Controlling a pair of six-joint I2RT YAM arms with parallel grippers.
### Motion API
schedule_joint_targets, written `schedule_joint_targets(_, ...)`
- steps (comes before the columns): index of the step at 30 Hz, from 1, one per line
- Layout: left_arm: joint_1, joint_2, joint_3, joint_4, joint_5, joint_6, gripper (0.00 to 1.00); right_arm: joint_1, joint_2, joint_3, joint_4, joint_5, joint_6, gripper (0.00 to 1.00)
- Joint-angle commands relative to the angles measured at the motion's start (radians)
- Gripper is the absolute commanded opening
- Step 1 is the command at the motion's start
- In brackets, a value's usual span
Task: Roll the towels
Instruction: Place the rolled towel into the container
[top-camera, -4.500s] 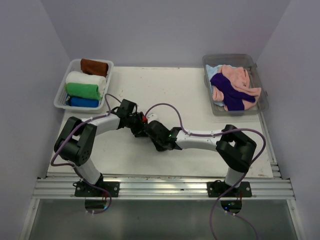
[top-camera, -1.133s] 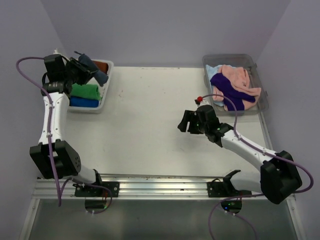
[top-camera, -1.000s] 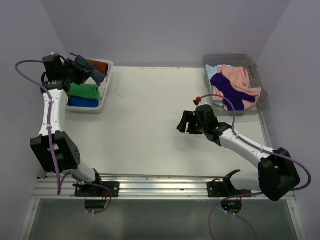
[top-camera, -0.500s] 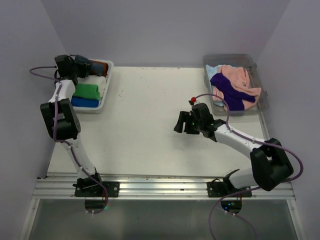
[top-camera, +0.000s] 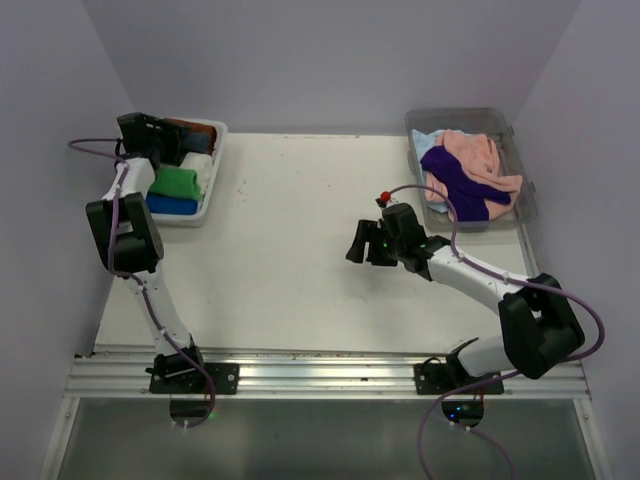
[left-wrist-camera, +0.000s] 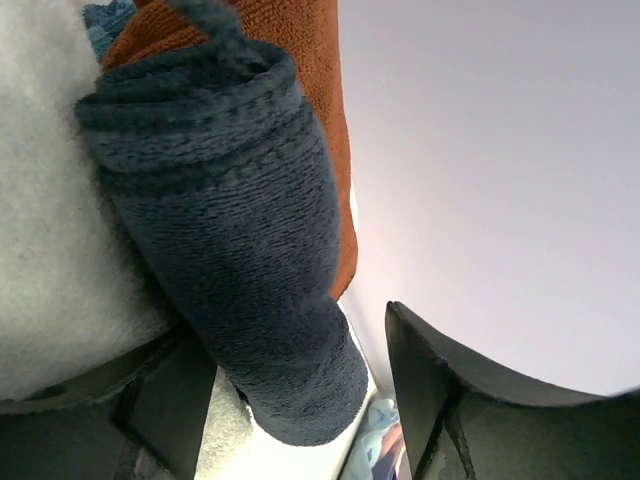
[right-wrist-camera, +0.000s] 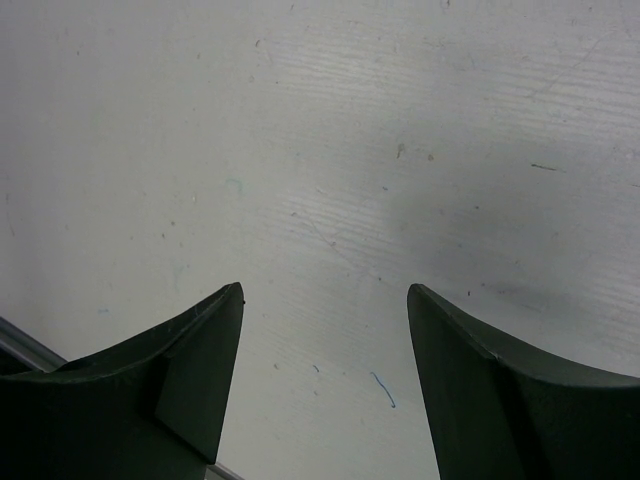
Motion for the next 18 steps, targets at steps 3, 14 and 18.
schedule_joint_targets(3, -0.004, -0.091, -0.012, -0.038, -0.020, 0.038, 0.71, 0.000, -0.027, 0.021, 0.005, 0.008, -0.002, 0.70)
schedule_joint_targets(14, -0.001, -0.245, -0.049, -0.147, -0.054, 0.122, 0.85, 0.000, -0.075, 0.038, -0.027, 0.048, -0.015, 0.70)
schedule_joint_targets(18, -0.001, -0.315, -0.084, -0.203, -0.047, 0.171, 0.86, 0.000, -0.084, 0.065, -0.049, 0.075, -0.029, 0.72)
